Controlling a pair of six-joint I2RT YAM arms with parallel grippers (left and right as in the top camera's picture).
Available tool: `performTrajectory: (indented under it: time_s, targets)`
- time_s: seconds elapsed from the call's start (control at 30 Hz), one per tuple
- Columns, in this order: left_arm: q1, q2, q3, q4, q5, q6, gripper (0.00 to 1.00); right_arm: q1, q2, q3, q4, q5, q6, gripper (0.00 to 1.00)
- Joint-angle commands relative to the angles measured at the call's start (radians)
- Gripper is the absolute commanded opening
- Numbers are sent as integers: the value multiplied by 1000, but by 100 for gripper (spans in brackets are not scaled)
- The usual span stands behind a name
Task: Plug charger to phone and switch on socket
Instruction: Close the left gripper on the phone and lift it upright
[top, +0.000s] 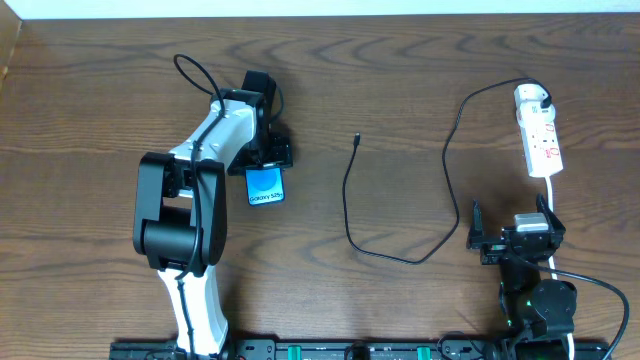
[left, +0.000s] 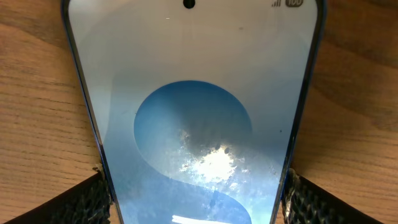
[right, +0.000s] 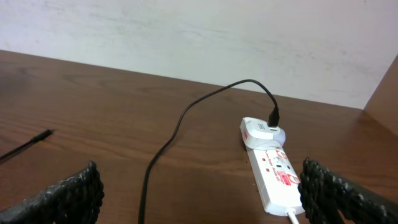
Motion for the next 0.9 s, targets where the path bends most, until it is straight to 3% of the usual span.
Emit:
performTrajectory:
  time_s: [0.0,0.1,0.23,0.87]
  targets:
    - [-3,79,-54,14,-22,-20,85,7,-6,-5,-2,8,-7,99]
    - [-3,79,-54,18,-22,-19,73,7,-6,-5,-2,8,-7,99]
    - [-3,79,-54,18,-22,-19,70,7,-6,-5,-2,8,-7,99]
    - [-3,34,35,-74,-21,-19,69,7,-6,-5,-2,8,-7,99]
